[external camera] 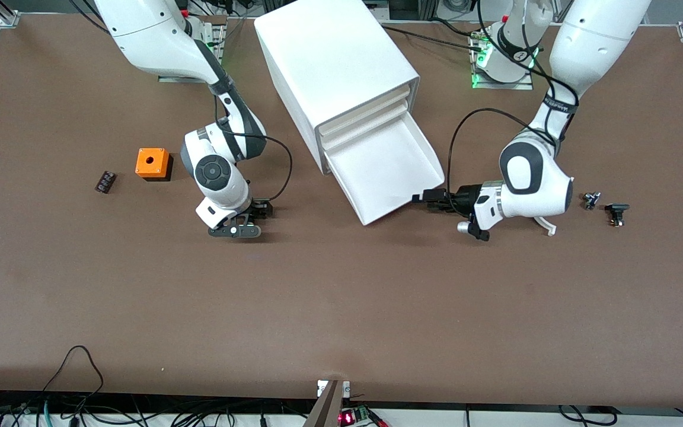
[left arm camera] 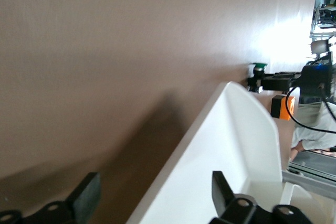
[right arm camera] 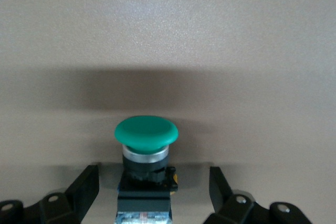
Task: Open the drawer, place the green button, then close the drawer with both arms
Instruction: 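Pull the drawer open with the left gripper while the right gripper grasps the button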
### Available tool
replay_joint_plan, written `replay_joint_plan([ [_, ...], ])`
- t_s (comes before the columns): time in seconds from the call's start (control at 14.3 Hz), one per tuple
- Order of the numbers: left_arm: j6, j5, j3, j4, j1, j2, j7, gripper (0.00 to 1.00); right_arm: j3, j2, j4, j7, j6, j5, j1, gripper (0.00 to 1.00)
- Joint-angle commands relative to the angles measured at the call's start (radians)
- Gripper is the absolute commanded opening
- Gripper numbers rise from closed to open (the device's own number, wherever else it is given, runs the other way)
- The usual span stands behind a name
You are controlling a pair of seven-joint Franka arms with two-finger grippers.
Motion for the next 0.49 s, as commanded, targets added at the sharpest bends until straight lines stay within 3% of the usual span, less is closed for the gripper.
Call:
replay_joint_plan([
  [0.0,0.036,0.03,0.005,-0.059,0.0,-0.147,-0.025,1.0,0.003,-0.048,-0.04,0.019,0.004,-0.015,-0.001,0.74],
  [0.21,0.09,0.03,0.005,-0.117,0.041,-0.242,-0.026,1.0,0.006,-0.046,-0.039,0.019,-0.005,-0.015,-0.001,0.55],
  [0.42,0.126,0.03,0.005,-0.13,0.092,-0.285,-0.025,1.0,0.006,-0.036,-0.037,0.017,-0.005,-0.015,-0.001,0.47],
])
